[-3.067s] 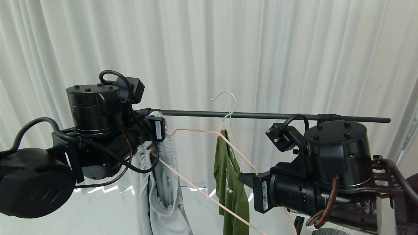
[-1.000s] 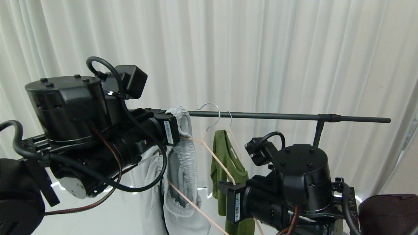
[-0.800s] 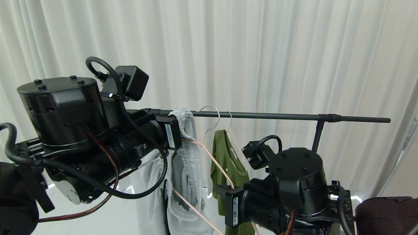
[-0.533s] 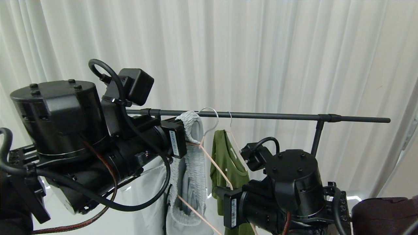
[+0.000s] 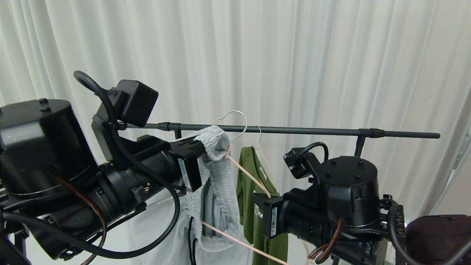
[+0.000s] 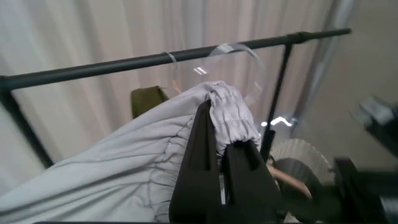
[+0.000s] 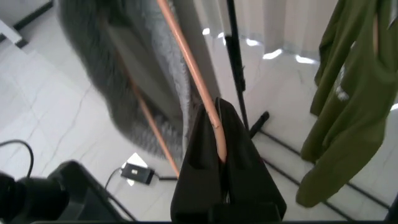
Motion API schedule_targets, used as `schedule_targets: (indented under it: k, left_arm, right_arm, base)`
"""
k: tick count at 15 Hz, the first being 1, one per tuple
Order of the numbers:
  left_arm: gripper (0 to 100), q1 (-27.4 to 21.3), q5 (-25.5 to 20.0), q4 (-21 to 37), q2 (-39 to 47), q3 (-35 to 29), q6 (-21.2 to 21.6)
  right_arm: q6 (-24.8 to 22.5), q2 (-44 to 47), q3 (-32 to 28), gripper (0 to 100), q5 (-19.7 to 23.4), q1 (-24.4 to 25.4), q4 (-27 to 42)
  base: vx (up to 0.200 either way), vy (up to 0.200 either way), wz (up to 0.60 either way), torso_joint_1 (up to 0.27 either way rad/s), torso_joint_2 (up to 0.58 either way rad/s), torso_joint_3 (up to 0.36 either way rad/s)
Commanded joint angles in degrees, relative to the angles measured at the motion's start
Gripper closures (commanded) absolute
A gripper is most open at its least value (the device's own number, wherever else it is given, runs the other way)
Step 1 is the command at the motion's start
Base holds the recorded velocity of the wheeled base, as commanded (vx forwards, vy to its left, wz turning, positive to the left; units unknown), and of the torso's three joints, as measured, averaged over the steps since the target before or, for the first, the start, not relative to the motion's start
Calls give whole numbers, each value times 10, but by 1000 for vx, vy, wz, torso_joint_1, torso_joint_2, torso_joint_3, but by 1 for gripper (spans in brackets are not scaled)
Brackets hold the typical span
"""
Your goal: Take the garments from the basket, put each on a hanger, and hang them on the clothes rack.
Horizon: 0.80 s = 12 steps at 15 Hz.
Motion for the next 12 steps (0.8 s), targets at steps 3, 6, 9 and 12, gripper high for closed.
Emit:
schedule_targets:
  k: [3,6,9,12]
  left_arm:
    - [100,6,-1,-2,3,11,0]
    - [100,23,-2,-5,3,5,0]
    - [100,21,-2,-5,8,11,1]
    - [100,20,-2,-6,28,16,10]
  right_arm:
    - [-28,-30,37,100,0,-14,-41]
    - [-47,-47,73,100,1,-19,-83]
    - [-63,-49,82,100,2,-28,-118]
    - [-70,-50,82,100,1,-28,-125]
  base:
    - [0,0,0,0,0,0]
    - [0,0,0,0,0,0]
    - [0,0,0,0,0,0]
    - [0,0,0,0,0,0]
